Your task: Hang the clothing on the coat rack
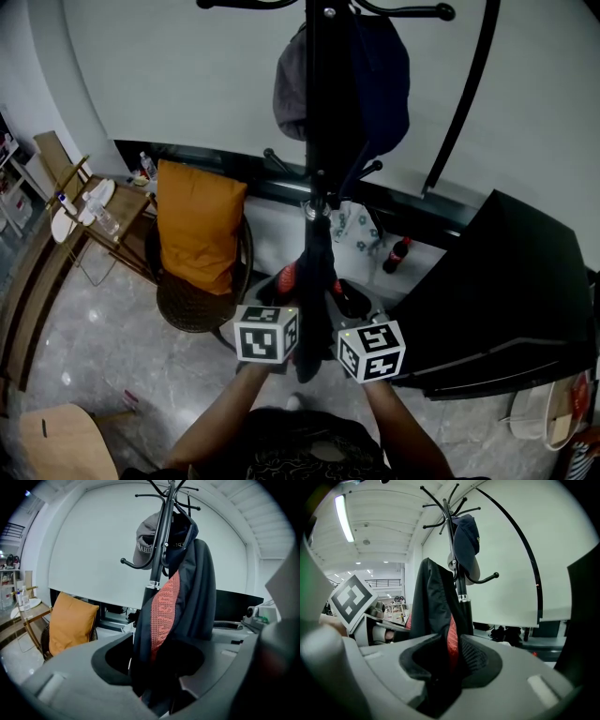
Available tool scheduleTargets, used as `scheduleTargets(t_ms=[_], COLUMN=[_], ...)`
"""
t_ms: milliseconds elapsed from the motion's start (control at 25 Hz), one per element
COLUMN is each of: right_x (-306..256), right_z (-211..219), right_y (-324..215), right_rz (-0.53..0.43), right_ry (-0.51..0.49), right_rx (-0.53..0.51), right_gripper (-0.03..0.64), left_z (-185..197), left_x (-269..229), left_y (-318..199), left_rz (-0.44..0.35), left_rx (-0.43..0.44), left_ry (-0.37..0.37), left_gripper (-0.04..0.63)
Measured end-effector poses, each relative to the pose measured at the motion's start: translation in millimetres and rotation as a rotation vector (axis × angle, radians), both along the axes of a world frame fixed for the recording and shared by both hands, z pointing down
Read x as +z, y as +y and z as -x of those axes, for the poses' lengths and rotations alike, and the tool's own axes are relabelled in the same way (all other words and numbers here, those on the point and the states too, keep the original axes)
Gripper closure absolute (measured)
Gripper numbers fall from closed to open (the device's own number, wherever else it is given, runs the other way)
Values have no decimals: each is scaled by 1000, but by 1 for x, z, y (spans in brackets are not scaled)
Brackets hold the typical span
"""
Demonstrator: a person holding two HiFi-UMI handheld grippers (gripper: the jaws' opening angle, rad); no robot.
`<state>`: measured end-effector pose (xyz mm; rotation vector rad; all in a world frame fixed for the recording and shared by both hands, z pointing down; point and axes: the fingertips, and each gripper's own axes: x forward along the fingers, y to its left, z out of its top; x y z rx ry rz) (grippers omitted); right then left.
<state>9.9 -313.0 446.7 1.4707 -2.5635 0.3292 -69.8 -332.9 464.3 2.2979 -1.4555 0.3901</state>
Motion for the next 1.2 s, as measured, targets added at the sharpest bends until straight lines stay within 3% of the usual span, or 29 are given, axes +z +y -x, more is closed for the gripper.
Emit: scheduleTargets(t_ms=[1200], right_x=[-27], right_z=[1], right_y=[43], right_rz=[-44], right_ry=[27], right_rx=[-120], right_gripper=[509], left_z=[10], left_x=[-25], left_y=[46], left_rz=[-28], left_rx=[-125], left_ry=[17], left_gripper=[405])
